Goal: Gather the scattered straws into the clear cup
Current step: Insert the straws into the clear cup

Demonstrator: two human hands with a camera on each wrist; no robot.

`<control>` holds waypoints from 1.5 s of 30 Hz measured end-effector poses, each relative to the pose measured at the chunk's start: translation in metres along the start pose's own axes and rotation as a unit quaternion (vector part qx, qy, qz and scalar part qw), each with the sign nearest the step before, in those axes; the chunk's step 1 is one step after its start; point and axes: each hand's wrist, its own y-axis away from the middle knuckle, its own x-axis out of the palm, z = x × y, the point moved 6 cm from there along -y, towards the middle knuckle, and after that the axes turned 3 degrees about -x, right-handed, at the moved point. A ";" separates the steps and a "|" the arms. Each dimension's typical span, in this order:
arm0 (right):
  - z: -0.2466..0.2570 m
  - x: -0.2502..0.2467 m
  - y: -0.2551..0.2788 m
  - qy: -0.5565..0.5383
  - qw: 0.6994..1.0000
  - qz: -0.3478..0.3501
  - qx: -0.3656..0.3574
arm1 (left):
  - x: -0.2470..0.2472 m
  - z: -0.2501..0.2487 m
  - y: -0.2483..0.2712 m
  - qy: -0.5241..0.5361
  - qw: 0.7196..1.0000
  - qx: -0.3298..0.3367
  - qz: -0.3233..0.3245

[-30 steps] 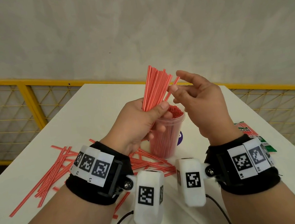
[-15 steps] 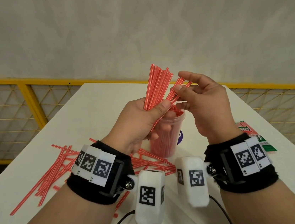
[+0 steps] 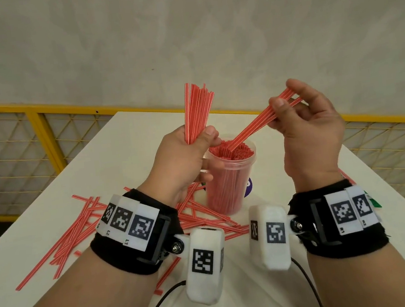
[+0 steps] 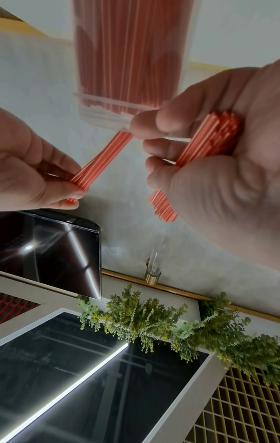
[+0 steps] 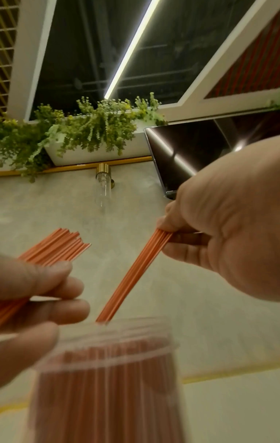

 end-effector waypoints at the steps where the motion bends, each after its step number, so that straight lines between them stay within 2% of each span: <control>1: 0.000 -0.001 0.000 0.025 1.000 0.002 -0.019 | 0.001 0.001 0.000 -0.004 1.000 0.000 0.002; 4: -0.002 0.005 0.002 0.113 0.991 0.039 -0.056 | 0.003 0.002 0.001 -0.016 1.000 0.002 0.007; 7: -0.012 0.016 0.006 0.208 0.970 0.116 -0.048 | 0.003 0.001 0.001 -0.019 1.000 0.003 0.001; 8: -0.017 0.020 0.009 0.259 0.952 0.158 -0.039 | 0.002 0.001 0.001 -0.018 1.000 0.003 -0.004; 10: -0.028 0.030 0.019 0.364 0.892 0.268 -0.011 | 0.000 0.001 0.001 -0.016 1.000 0.004 -0.011; 11: -0.032 0.032 0.023 0.393 0.867 0.306 0.003 | 0.000 0.000 0.001 -0.016 1.000 0.005 -0.013; 12: -0.034 0.032 0.024 0.404 0.856 0.322 0.012 | -0.001 0.000 0.001 -0.017 1.000 0.004 -0.014; 15: -0.029 0.027 0.017 0.385 0.876 0.290 0.022 | -0.001 0.000 0.000 -0.023 1.000 0.006 -0.017; 19: -0.037 0.029 0.023 0.392 0.841 0.364 0.077 | -0.002 0.000 0.001 -0.035 0.999 0.011 -0.022; 23: -0.028 0.029 0.021 0.349 0.875 0.333 0.051 | -0.003 0.000 0.000 -0.035 0.999 0.012 -0.028; 24: -0.027 0.033 0.024 0.353 0.864 0.356 0.046 | -0.004 0.000 0.000 -0.033 0.999 0.012 -0.034; 26: -0.029 0.037 0.030 0.391 0.822 0.412 0.042 | -0.007 0.000 -0.001 -0.030 0.998 0.011 -0.047; 27: -0.030 0.037 0.031 0.400 0.814 0.420 0.046 | -0.007 0.001 -0.002 -0.025 0.998 0.008 -0.050; 32: -0.024 0.035 0.027 0.337 0.865 0.368 0.056 | -0.001 0.001 -0.001 0.002 1.000 -0.011 -0.011; 37: -0.012 0.028 0.014 0.228 0.947 0.223 0.044 | 0.007 0.000 0.001 0.023 0.998 -0.027 0.049; 45: -0.009 0.029 0.017 0.126 0.969 0.190 0.099 | 0.017 0.001 0.004 -0.029 0.994 0.006 0.101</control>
